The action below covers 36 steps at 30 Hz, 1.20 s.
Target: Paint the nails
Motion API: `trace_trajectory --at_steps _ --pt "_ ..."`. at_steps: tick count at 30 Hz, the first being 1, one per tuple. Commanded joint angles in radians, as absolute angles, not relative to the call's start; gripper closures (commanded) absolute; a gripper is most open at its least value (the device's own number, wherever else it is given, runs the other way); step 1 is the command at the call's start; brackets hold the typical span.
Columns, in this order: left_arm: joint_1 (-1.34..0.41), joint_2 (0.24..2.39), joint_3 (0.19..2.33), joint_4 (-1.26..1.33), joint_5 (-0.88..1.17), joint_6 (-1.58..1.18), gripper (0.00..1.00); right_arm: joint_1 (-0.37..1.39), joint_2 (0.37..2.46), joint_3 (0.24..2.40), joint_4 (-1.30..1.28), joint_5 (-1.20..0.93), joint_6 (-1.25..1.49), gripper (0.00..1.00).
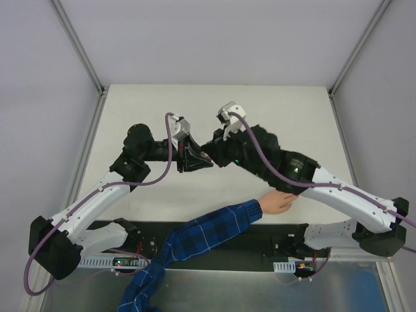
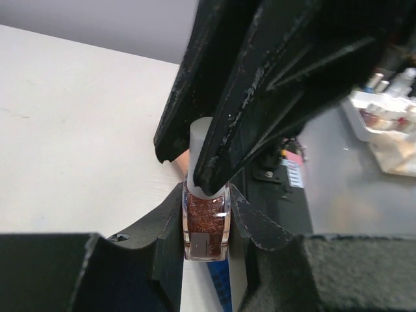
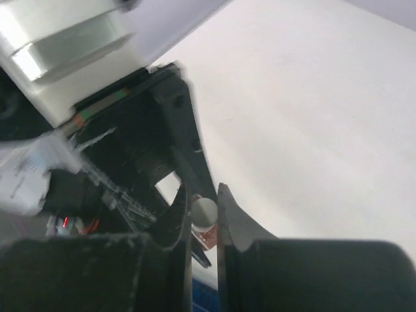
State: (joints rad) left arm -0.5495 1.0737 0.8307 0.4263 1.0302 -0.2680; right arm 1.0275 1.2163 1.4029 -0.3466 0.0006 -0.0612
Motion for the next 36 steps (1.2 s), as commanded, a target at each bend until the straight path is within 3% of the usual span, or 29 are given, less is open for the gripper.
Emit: trace_trajectory --at_steps 1,5,7,8,17,20,24,27,36 --pt "-0.558 0.959 0.827 0.38 0.737 -0.131 1.0 1.305 1.279 1.406 -0.396 0.949 0.167 1.0" --pt "-0.56 0.946 0.821 0.377 0.742 -0.115 1.0 1.324 1.382 1.545 -0.492 0.936 0.226 0.96" --pt "-0.56 0.945 0.821 0.379 0.753 -0.114 1.0 1.322 1.385 1.574 -0.479 0.884 0.134 0.86" --pt "-0.561 0.946 0.821 0.379 0.761 -0.11 1.0 1.319 1.381 1.578 -0.476 0.865 0.112 0.75" --pt "-0.561 0.991 0.853 0.402 0.957 -0.136 1.0 1.145 1.221 1.516 -0.491 0.274 -0.185 0.38" --pt "-0.561 1.008 0.847 0.448 1.035 -0.182 1.0 1.059 1.18 1.485 -0.489 0.01 -0.253 0.33" --pt "-0.561 1.055 0.862 0.538 1.187 -0.276 1.0 0.959 1.173 1.485 -0.48 -0.35 -0.27 0.33" --pt "-0.563 1.074 0.864 0.581 1.246 -0.319 1.0 0.908 1.198 1.5 -0.462 -0.512 -0.279 0.42" --pt "-0.568 1.077 0.861 0.601 1.261 -0.334 1.0 0.861 1.262 1.517 -0.434 -0.695 -0.278 0.6"
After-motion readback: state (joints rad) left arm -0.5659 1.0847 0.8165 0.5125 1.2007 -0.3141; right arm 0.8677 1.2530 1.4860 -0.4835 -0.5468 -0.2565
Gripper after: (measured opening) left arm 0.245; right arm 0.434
